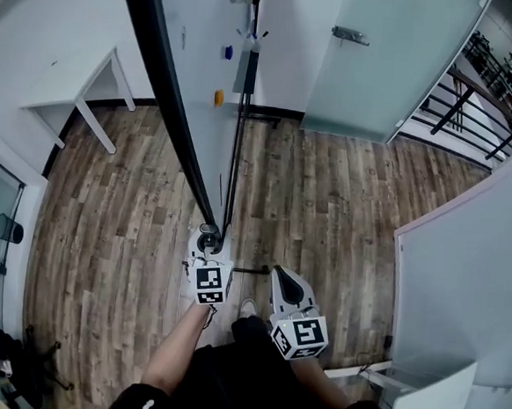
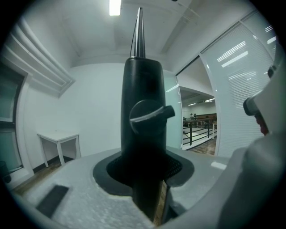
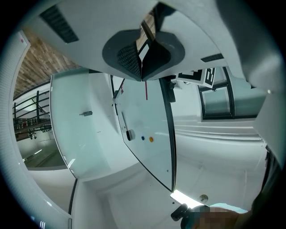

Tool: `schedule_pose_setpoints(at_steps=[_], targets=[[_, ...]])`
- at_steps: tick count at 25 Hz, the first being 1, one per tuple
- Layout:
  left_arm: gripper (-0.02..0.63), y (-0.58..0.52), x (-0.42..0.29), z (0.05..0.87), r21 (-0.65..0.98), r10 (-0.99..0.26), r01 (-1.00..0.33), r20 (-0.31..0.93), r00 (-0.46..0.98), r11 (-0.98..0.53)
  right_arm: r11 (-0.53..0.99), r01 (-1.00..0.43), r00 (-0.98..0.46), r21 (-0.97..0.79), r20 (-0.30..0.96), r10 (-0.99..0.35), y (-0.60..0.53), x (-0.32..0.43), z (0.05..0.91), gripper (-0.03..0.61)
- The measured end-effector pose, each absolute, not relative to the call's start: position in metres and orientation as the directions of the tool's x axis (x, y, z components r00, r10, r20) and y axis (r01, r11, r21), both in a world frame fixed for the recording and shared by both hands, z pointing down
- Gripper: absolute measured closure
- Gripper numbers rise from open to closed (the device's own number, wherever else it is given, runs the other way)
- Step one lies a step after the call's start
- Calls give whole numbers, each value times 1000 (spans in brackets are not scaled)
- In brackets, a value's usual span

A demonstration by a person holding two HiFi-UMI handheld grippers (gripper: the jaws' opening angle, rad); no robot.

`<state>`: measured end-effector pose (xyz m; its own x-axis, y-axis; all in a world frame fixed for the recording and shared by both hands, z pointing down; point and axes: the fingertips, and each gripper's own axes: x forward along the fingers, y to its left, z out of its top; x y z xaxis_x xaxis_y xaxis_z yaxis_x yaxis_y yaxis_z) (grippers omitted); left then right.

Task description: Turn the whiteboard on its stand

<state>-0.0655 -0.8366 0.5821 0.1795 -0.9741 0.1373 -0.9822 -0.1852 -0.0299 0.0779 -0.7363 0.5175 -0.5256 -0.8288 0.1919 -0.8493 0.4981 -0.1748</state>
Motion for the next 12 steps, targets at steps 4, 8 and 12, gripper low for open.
schedule_pose_setpoints(at_steps=[4, 8, 12], targets=[[451, -795, -64, 583, -29, -973, -981, 136, 186, -191, 476, -864, -502, -166, 195, -843, -697, 76, 520, 566], [448, -759, -61, 585, -20, -970, -979, 139, 198, -203, 436, -886, -461, -159, 197, -865, -659, 75, 523, 566], [448, -722, -61, 586, -13, -971, -979, 135, 200, -203, 396, -906, -420, -150, 198, -886, -617, 77, 526, 566]])
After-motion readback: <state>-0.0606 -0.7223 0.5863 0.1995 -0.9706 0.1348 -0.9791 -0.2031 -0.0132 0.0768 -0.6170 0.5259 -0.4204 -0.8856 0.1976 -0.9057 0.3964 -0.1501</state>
